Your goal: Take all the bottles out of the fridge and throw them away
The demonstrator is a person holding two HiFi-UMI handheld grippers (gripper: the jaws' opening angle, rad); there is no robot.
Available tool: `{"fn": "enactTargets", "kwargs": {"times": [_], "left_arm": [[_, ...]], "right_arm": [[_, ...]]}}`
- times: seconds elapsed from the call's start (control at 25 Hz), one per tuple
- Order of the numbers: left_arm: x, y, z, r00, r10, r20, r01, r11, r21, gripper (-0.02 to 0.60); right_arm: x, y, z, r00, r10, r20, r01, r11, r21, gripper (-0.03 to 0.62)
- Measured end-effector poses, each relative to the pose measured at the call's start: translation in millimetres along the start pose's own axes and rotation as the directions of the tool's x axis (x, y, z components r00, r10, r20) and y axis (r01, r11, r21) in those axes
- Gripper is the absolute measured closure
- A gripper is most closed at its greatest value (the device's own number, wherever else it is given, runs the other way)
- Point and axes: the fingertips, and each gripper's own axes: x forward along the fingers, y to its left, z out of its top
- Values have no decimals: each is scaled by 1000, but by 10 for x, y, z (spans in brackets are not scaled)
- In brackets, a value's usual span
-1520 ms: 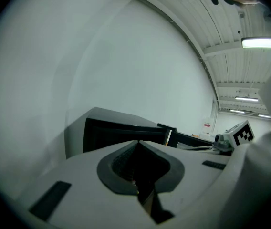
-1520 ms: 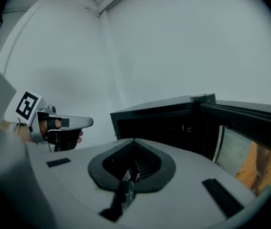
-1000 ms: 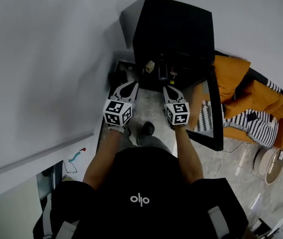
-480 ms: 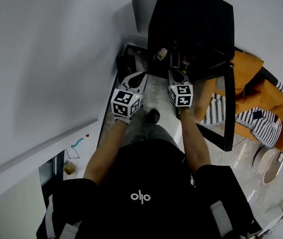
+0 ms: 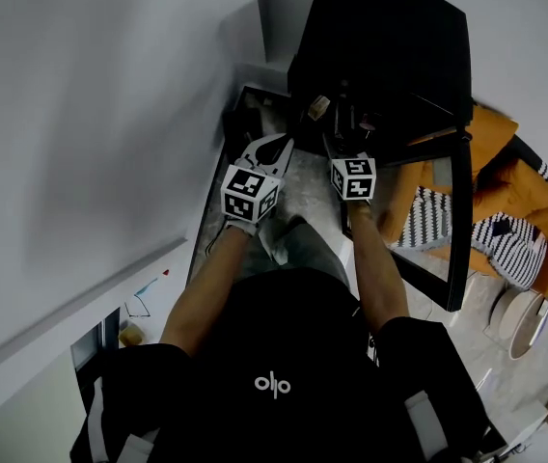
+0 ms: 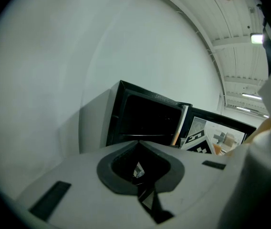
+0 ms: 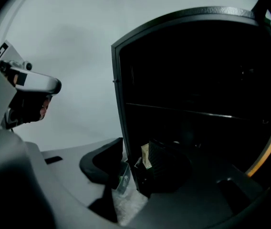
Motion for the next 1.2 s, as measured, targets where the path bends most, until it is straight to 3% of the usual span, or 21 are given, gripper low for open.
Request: {"fn": "enactTargets", "kwargs": {"times": [0.2, 0.4, 0.56, 0.92, 1.2], "left_arm": [[268, 249, -324, 1000, -11, -7, 11, 1000, 11, 581], [557, 514, -530, 1000, -20, 11, 19, 999, 30, 581], [777, 658, -675, 999, -33, 22, 32, 998, 46, 581], [1040, 778, -817, 998, -61, 11, 60, 996, 64, 581], [1059, 913, -783, 998, -57, 13, 56, 996, 63, 581]], "right_arm": [[522, -113, -235, 1000, 8, -4, -8, 1000, -22, 338], [994, -315, -387, 1000, -25, 3, 25, 999, -36, 297], [1262, -342, -540, 1000, -4, -14, 3, 999, -44, 274], [1591, -489, -676, 999, -6, -51, 1, 995, -95, 263], [1687, -498, -642, 1000, -29, 1, 29, 992, -120, 298]]}}
